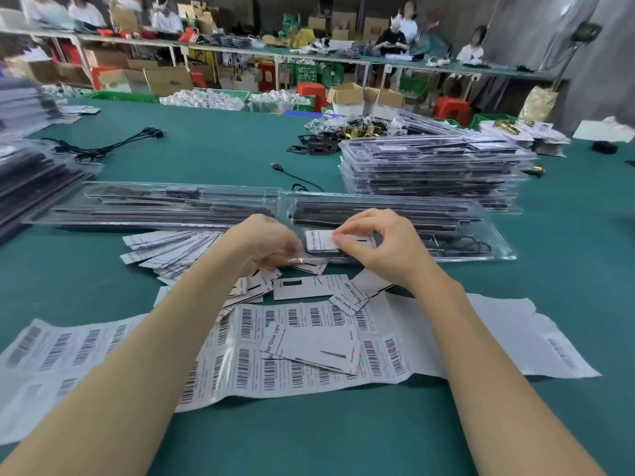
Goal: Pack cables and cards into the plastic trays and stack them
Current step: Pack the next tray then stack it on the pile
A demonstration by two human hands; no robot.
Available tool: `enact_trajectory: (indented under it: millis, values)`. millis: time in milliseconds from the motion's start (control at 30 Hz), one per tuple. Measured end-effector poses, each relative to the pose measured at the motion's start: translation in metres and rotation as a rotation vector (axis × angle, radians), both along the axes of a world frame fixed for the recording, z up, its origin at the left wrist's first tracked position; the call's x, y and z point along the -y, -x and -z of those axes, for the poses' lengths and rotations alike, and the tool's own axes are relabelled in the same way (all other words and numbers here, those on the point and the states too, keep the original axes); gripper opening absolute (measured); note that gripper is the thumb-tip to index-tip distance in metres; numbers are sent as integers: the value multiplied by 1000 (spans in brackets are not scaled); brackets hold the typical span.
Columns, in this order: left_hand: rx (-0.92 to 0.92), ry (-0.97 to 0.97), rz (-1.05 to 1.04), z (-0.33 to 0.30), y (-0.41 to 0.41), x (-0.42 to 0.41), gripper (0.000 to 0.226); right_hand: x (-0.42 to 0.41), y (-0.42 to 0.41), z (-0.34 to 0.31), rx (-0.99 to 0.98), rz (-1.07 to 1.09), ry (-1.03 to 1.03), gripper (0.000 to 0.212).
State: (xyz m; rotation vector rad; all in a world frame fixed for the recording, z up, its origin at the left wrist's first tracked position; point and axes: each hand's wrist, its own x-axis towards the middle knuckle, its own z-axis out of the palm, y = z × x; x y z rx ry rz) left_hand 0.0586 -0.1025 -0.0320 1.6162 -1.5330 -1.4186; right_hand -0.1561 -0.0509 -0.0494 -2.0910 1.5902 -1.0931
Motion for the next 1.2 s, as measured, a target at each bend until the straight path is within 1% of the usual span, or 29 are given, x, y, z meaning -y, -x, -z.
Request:
enact_trajectory:
  millis: [200, 300, 400, 500, 567, 633, 700, 767, 833, 867, 1033, 1133, 1200]
  values:
    - [6, -2, 6, -5, -8, -2, 23, 1, 6, -5, 25, 26, 18, 11]
    - [15, 44, -12, -2, -7, -3, 26, 0, 7, -8, 35, 29, 25, 13]
    - [88, 109, -5, -2, -7, -2, 31, 0, 7, -9, 47, 24, 33, 10]
    - [98, 172, -7, -6, -12, 1, 22, -1, 13, -12, 8, 78, 55, 12]
    - [5, 125, 2, -12, -16, 2, 26, -3, 23, -13, -65, 129, 71, 10]
    - [-184, 22, 0, -18, -18, 0, 25, -4, 29, -14, -158, 147, 42, 10]
    - [-318, -60, -25, -19, -17, -3, 21, -5, 30, -13, -135, 91, -21, 13]
    - [-412, -119, -58, -15, -17, -5, 28, -7, 26, -14, -72, 14, -102, 23]
    - [-413, -126, -58, -11, -17, -4, 42, -7, 23, -12, -94, -1, -134, 33]
    - [-398, -117, -45, -11, -17, -3, 42, -7, 23, -10, -126, 18, -116, 35]
    - [-364, -78, -75, -7, -19, 0, 29, -10, 33, -4, -207, 174, -17, 31]
    - [-393, -74, -85, -10, -22, 3, 19, -10, 33, -3, -185, 164, 40, 29]
    - [-429, -83, -84, -14, -28, 4, 16, -9, 27, -4, -154, 148, 67, 28]
